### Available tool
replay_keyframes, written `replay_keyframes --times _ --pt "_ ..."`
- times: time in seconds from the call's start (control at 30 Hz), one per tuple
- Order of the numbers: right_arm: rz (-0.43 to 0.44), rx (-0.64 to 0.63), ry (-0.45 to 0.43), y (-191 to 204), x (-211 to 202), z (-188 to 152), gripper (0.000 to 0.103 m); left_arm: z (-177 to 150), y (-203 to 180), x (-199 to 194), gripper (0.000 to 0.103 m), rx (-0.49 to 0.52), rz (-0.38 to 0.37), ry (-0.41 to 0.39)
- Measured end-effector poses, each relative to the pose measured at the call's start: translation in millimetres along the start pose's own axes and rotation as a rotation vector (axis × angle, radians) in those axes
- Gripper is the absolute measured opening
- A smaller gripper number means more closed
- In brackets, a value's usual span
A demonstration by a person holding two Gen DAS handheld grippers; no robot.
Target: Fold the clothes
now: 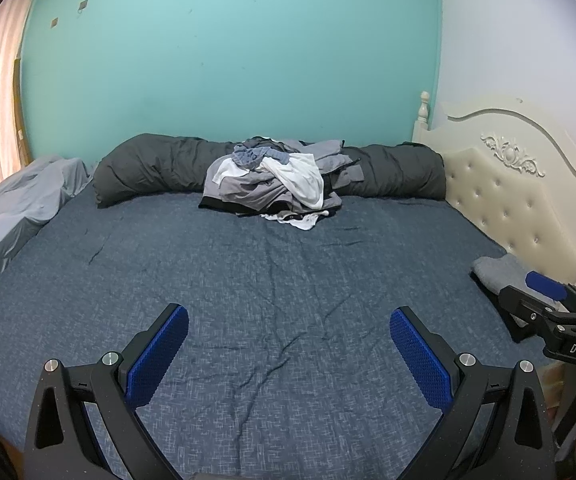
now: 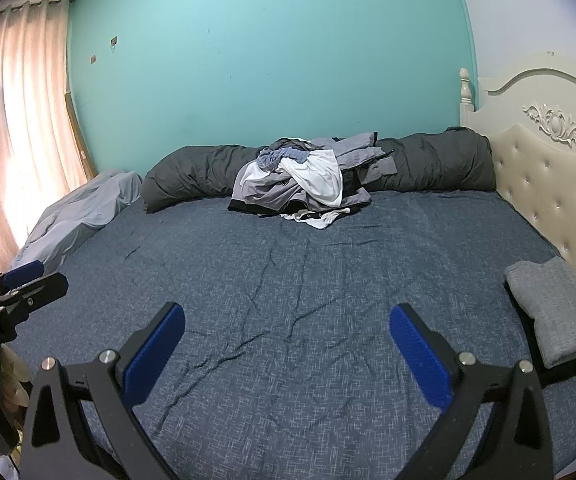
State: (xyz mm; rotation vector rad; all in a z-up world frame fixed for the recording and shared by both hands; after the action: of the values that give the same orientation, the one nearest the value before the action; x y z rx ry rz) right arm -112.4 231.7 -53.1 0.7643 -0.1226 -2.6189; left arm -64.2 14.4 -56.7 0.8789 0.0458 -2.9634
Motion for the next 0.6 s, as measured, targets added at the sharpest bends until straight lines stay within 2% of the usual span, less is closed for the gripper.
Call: replay_keyframes --times 0.6 --pt "-0.006 -0.002 0.001 -1.7 1.1 5.0 0.103 2.4 -3.2 2.6 0.103 0.0 -0.008 0.003"
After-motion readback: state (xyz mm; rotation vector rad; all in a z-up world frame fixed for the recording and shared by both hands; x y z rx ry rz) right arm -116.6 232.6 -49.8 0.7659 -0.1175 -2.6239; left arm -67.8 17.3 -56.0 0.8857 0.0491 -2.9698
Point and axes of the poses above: each gripper's, at about its wrist camera, not at the fingertips, and x roughly the way its jaws point, y to its left, z to its top, the point moved 9 cm from there along x, roughly the way its jaws point, and after that the axes turned 7 degrees about z, right-handed, at the moved point
